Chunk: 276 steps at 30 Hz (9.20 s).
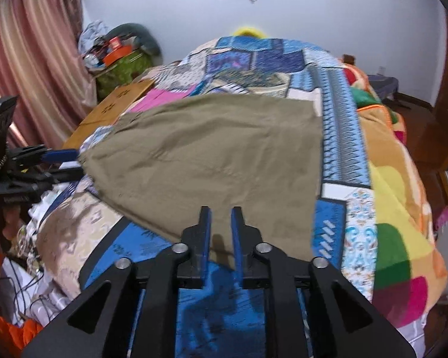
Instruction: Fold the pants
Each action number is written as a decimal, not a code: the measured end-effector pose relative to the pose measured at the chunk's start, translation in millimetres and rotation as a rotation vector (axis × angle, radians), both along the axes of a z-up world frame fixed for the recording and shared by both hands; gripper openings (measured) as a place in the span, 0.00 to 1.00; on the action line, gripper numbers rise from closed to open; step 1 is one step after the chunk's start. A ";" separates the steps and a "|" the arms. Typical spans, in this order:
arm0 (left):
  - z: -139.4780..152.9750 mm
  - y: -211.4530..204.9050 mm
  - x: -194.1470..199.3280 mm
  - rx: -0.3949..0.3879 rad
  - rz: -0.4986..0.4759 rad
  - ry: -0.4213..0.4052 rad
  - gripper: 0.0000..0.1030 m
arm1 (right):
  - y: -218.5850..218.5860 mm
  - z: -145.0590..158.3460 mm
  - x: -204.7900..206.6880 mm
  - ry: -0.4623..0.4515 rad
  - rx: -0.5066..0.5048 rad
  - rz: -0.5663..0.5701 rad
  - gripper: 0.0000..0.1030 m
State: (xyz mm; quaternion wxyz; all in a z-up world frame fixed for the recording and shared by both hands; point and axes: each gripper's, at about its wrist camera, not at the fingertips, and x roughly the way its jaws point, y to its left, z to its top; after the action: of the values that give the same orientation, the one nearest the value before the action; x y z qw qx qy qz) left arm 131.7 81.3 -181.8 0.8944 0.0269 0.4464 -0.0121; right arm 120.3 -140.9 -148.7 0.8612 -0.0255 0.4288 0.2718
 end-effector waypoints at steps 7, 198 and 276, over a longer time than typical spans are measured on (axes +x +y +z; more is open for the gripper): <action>-29.8 41.4 23.6 -0.023 0.131 0.068 0.57 | -9.4 -10.6 17.5 0.024 0.013 -0.071 0.34; 73.9 -36.3 13.5 0.222 0.127 -0.252 0.29 | 3.6 -51.3 9.8 0.176 0.018 -0.104 0.85; -7.6 -25.2 101.8 0.116 -0.010 0.027 0.90 | 10.3 -43.3 32.6 0.154 0.072 -0.080 0.86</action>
State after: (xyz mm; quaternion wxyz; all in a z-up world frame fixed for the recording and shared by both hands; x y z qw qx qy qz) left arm 233.4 56.1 -189.4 0.8851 0.0807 0.4583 0.0092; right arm 152.9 -130.6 -192.0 0.8362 0.0435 0.4845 0.2533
